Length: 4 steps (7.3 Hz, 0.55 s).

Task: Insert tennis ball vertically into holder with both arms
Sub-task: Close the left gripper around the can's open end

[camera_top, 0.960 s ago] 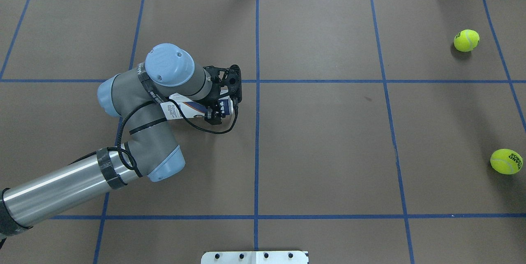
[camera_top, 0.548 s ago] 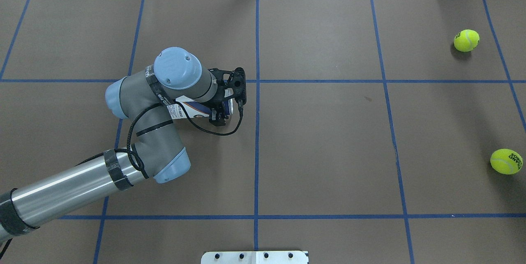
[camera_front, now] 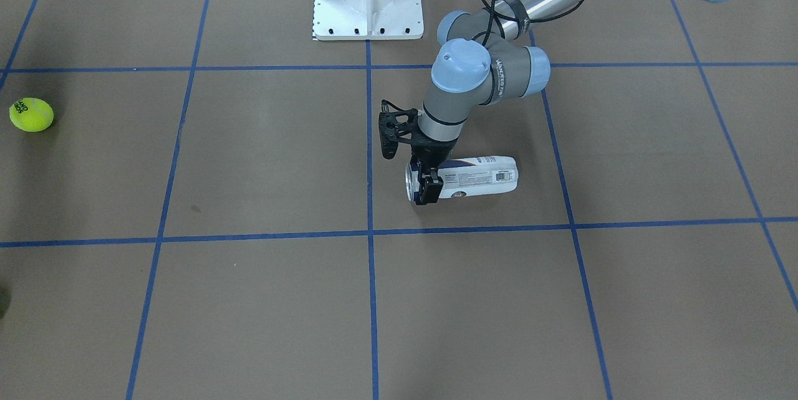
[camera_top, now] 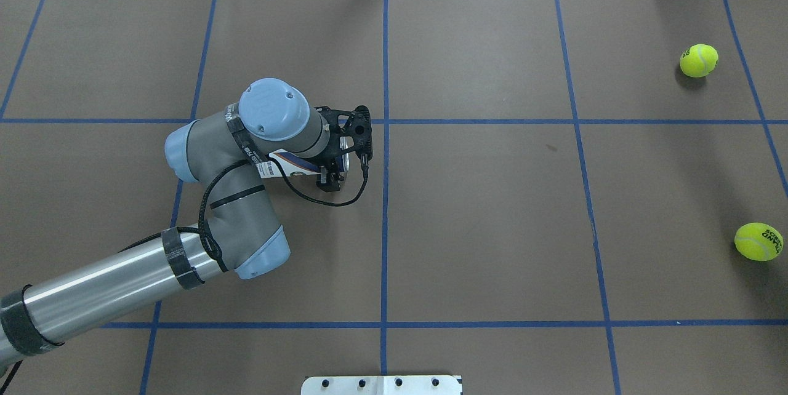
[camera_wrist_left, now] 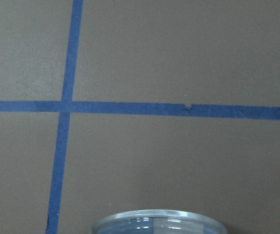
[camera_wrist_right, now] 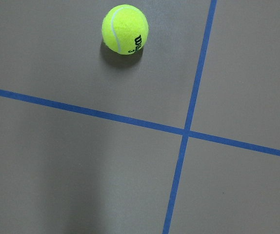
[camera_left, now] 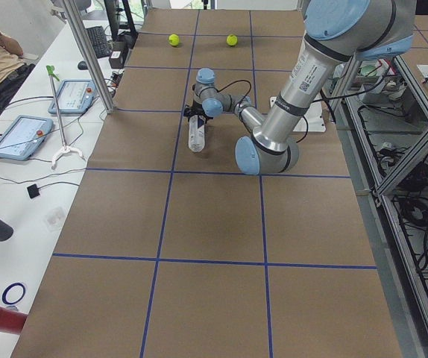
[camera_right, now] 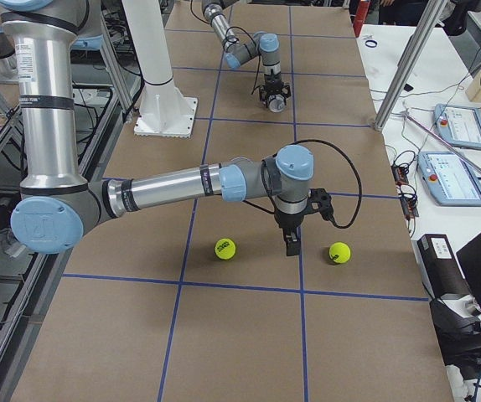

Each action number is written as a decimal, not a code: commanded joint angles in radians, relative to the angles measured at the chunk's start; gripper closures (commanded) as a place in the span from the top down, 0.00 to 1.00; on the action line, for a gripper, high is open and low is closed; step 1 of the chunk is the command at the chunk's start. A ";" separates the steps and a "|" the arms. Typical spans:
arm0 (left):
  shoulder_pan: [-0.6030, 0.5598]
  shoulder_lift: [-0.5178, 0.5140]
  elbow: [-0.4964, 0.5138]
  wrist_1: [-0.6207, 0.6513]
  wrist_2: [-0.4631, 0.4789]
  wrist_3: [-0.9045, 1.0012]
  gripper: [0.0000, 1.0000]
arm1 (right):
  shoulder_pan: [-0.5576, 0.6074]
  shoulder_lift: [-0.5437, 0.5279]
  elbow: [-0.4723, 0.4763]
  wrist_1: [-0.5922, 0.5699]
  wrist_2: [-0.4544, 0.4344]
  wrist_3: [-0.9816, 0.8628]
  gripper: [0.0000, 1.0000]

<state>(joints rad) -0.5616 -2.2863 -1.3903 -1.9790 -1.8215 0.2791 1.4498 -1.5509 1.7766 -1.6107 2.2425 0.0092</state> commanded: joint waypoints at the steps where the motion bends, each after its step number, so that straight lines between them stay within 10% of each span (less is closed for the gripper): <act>1: 0.005 -0.028 0.001 0.048 0.001 -0.029 0.94 | 0.000 0.000 0.001 0.000 0.002 0.000 0.99; 4: 0.009 -0.029 0.016 0.048 0.004 -0.041 0.94 | 0.000 0.000 0.001 0.000 0.002 0.000 0.99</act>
<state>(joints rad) -0.5539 -2.3140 -1.3819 -1.9324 -1.8195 0.2404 1.4502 -1.5509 1.7778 -1.6107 2.2442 0.0092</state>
